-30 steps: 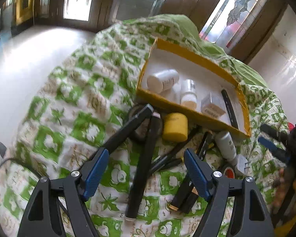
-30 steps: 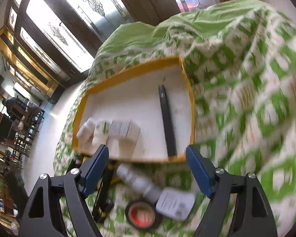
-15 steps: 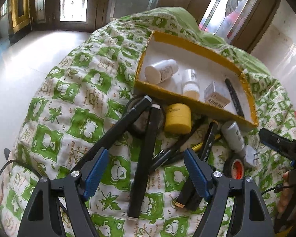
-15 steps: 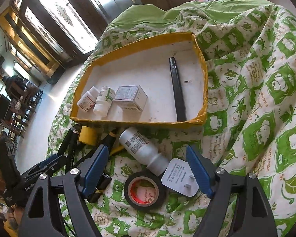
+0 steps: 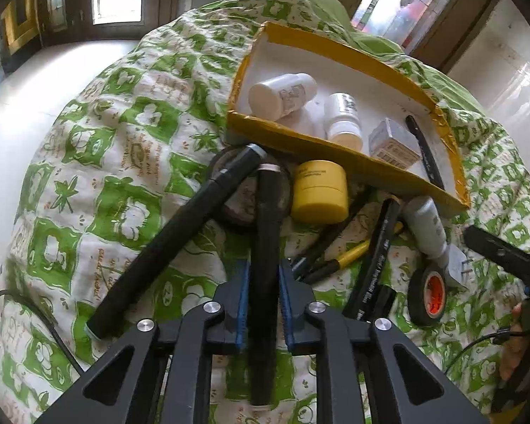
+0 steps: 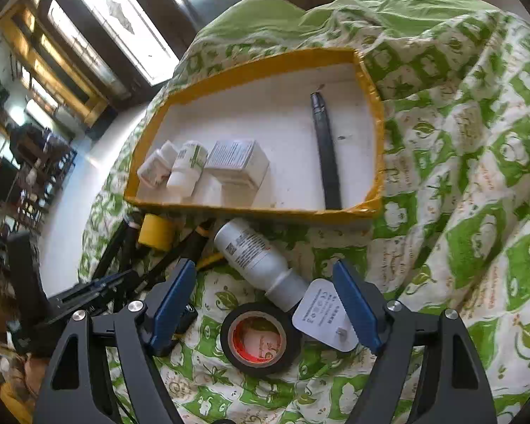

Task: Organize rigid objects
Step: 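Move the left tool to a black marker while the right tool approaches the white spray bottle, then close the left tool on the black marker and lift while the right tool lifts the spray bottle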

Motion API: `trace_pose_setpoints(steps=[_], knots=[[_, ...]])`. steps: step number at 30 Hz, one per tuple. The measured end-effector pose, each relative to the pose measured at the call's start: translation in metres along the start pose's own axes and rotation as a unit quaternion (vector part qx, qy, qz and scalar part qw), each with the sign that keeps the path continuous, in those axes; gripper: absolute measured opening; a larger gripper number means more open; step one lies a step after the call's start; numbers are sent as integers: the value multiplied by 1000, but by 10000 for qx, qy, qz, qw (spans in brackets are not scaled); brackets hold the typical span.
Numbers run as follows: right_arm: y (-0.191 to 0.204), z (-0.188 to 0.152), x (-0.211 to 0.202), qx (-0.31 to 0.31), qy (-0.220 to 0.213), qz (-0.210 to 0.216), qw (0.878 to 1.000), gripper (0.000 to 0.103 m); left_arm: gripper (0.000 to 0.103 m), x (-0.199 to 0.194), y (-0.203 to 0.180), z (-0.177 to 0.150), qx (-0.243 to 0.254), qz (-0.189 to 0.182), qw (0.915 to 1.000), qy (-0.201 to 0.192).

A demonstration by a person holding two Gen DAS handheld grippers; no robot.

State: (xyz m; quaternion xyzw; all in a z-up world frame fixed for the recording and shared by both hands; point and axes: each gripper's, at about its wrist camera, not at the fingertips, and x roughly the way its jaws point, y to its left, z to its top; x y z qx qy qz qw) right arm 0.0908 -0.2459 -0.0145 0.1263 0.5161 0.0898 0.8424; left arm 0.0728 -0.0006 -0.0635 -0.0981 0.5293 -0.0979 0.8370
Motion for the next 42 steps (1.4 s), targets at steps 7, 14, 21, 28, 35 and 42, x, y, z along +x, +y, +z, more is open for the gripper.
trace_pose_setpoints(steps=[7, 14, 21, 28, 35, 42], knots=[[14, -4, 19, -447, 240, -303, 9983, 60, 14, -10, -15, -11, 102, -504, 9986, 141], [23, -5, 32, -735, 303, -557, 9953, 57, 14, 3, -17, -12, 90, -361, 9986, 383], [29, -1, 45, -983, 318, -813, 9913, 52, 14, 9, -25, -12, 254, -189, 9987, 411], [34, 3, 57, -1189, 382, -990, 9872, 49, 14, 23, -33, -8, 269, -90, 9984, 483], [35, 2, 61, -1300, 399, -1097, 9846, 48, 14, 27, -40, -8, 398, 17, 9981, 480], [41, -1, 56, -1353, 301, -1051, 9848, 43, 14, 16, -44, -9, 475, -90, 9986, 232]])
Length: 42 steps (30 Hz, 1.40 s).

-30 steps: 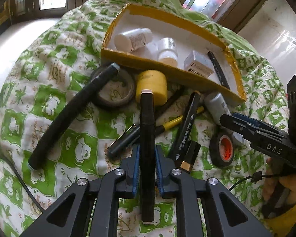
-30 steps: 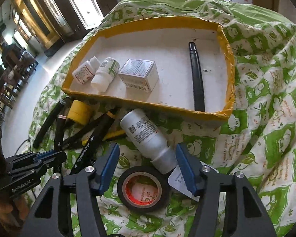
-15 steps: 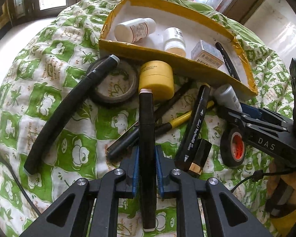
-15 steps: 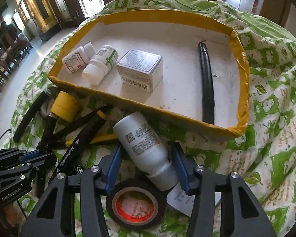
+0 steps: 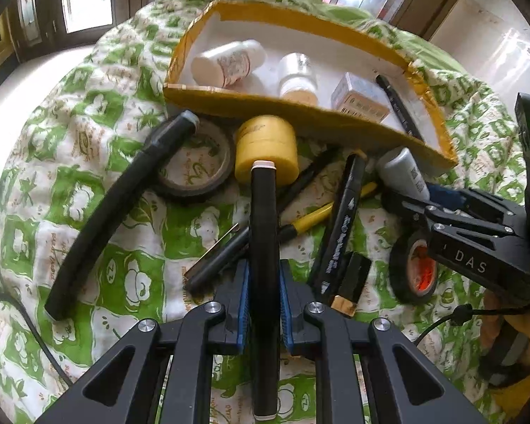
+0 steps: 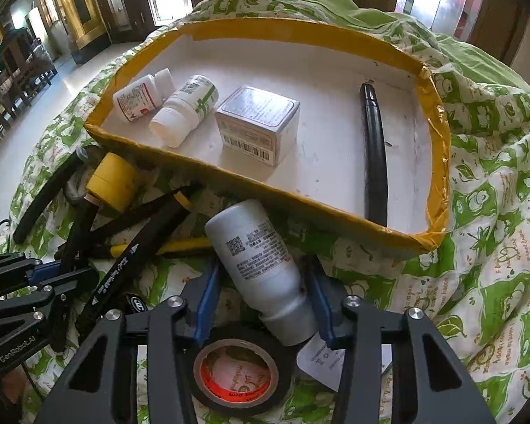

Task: Organize rigid objects
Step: 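Close the left tool on the black marker and lift while the right tool lifts the spray bottle, then carry the marker and spray bottle toward the yellow-rimmed tray with both tools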

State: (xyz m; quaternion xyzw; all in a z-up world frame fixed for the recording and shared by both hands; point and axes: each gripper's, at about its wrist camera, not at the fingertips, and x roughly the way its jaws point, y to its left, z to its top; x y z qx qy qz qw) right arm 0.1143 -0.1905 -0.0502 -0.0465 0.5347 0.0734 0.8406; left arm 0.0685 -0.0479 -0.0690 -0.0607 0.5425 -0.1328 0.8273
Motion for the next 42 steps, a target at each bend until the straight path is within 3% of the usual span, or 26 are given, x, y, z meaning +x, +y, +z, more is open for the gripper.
trace_pose_setpoints(steps=[5, 13, 22, 31, 42], knots=[[-5, -3, -26, 247, -303, 472, 9981, 36, 14, -25, -3, 0, 19, -48, 9986, -534], [-20, -12, -51, 761, -573, 1034, 9901, 35, 14, -47, 5, -1, -20, 133, 9944, -1046], [-10, -20, -54, 659, -551, 1015, 9911, 35, 14, -59, 5, -6, 5, 344, 9904, -1337], [-15, -19, -58, 682, -726, 684, 9927, 35, 14, -75, -2, -7, 209, 867, 9798, -1792], [-19, -18, -62, 740, -784, 648, 9921, 35, 14, -77, -9, -7, 377, 1037, 9756, -1900]])
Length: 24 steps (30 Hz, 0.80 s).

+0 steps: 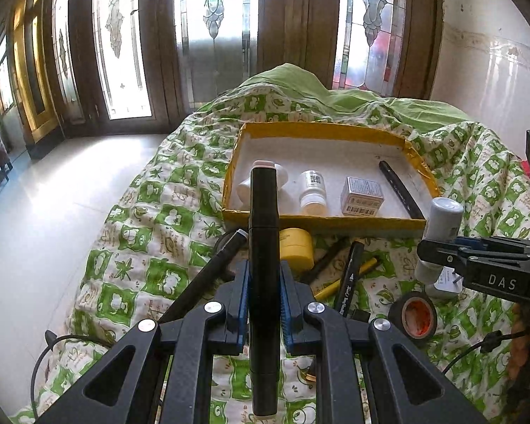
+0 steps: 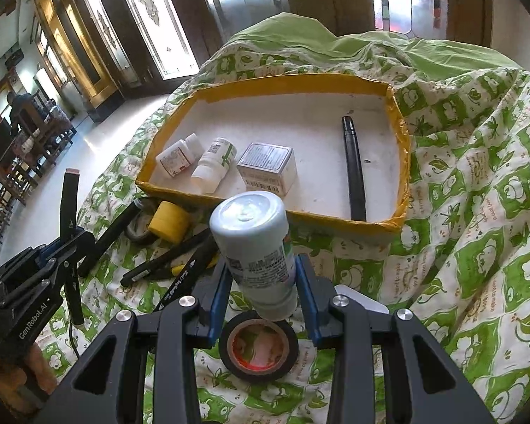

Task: Organize rigid objects
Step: 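Carry the marker and spray bottle toward the yellow-rimmed tray with both tools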

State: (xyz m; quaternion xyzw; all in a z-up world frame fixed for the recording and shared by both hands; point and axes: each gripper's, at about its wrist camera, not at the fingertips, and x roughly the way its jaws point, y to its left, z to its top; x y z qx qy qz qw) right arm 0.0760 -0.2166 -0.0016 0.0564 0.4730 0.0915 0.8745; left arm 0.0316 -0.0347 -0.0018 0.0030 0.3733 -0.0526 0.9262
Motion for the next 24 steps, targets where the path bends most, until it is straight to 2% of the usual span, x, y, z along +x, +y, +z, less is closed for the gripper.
trace_pose_setpoints(steps=[13, 24], knots=[[-8, 5, -7, 142, -114, -19, 9998, 35, 14, -1, -5, 8, 224, 149, 9995, -156], [-19, 13, -11, 299, -212, -71, 9993, 35, 14, 5, -6, 16, 268, 120, 9994, -154]])
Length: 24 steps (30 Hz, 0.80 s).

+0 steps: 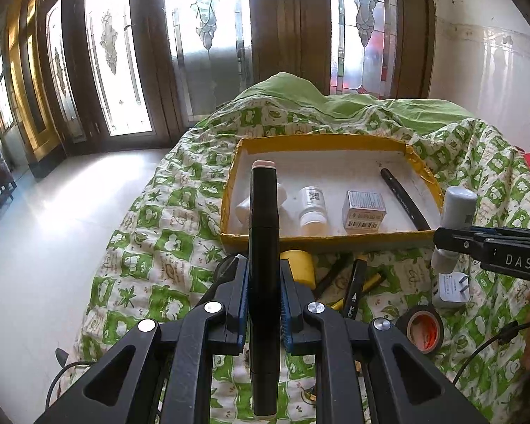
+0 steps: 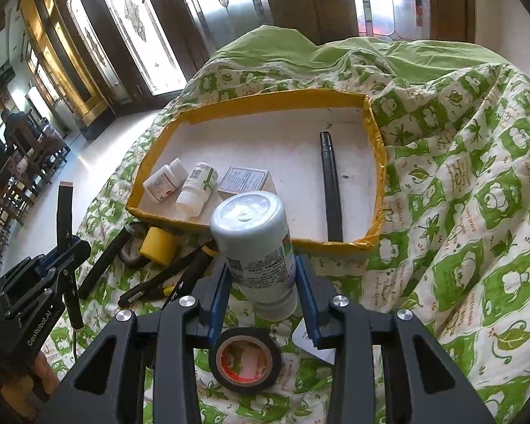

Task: Organize rigid objects
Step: 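Carry the marker and spray bottle toward the yellow-rimmed tray with both tools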

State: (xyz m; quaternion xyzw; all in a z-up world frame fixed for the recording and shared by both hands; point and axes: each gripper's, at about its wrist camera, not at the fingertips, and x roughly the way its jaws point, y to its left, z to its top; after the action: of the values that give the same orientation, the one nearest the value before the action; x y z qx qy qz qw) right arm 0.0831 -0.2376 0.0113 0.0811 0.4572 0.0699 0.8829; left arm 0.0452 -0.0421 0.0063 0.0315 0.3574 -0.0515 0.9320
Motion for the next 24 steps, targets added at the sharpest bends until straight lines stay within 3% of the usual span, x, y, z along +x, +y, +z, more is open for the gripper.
trace_pose_setpoints(steps=[12, 24], knots=[[-17, 12, -5, 315, -38, 43, 9995, 35, 14, 22, 23, 19, -671, -464, 9962, 294], [-37, 41, 0, 648, 47, 378, 9972, 35, 14, 64, 25, 63, -720, -789, 9933, 446]])
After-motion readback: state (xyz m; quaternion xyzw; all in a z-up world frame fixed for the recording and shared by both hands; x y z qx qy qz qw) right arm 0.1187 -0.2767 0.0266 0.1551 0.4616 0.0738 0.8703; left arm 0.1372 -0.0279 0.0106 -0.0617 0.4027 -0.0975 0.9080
